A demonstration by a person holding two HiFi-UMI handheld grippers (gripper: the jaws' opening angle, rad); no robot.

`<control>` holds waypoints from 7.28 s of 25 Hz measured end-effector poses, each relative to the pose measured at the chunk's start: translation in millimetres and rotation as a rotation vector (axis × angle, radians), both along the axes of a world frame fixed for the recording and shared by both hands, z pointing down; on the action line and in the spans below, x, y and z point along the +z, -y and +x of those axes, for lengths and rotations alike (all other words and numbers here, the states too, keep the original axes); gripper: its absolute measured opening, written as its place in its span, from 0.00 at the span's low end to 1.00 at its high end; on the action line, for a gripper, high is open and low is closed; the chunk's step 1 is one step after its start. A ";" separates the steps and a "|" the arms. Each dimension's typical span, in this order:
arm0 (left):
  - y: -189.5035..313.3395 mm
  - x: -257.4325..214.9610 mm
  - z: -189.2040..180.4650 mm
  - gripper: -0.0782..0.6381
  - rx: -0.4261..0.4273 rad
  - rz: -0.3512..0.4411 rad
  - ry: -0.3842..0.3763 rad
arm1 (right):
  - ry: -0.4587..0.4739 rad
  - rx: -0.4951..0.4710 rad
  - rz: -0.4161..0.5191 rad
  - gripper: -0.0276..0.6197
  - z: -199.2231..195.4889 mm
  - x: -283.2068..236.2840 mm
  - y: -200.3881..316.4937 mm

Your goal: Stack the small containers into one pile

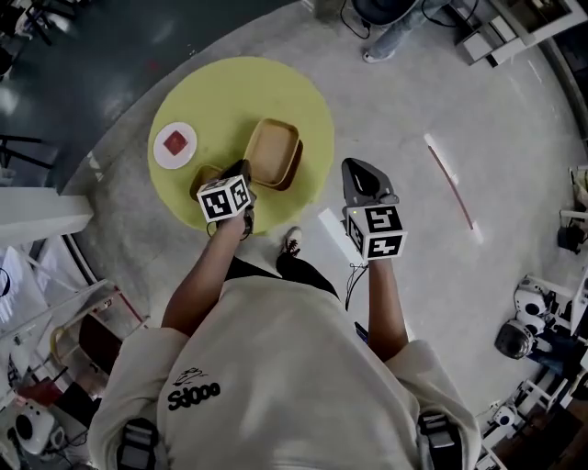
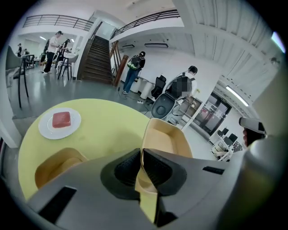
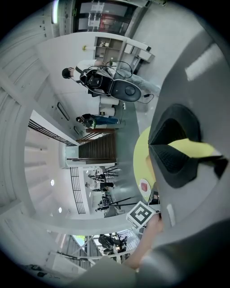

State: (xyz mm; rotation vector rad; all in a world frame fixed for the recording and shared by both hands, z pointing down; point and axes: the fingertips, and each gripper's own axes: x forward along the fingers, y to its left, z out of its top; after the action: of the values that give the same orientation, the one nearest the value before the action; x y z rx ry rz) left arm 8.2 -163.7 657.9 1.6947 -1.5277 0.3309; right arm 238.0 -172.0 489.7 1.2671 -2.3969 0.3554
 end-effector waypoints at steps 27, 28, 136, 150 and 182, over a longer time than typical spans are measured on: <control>-13.5 41.5 16.5 0.22 0.015 -0.074 0.180 | 0.025 -0.046 -0.032 0.06 21.3 17.6 -1.9; -13.1 39.9 17.8 0.22 0.015 -0.069 0.177 | 0.025 -0.043 -0.035 0.06 22.9 16.6 -2.1; 37.8 -78.4 -59.6 0.12 0.368 0.227 0.166 | 0.350 0.537 -0.685 0.09 -67.0 195.6 34.2; 21.9 -78.3 -68.8 0.12 0.384 0.227 0.176 | 0.264 0.532 -0.594 0.15 -62.2 196.5 27.7; -5.4 -158.0 -150.1 0.12 0.516 0.456 0.219 | 0.040 0.569 -0.046 0.06 -55.1 35.7 -53.4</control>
State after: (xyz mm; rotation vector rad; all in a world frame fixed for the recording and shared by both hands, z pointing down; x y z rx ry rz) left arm -141.9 -158.3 499.9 2.4900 -1.3630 0.4704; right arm 182.9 -118.7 525.5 1.9209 -2.0017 0.5949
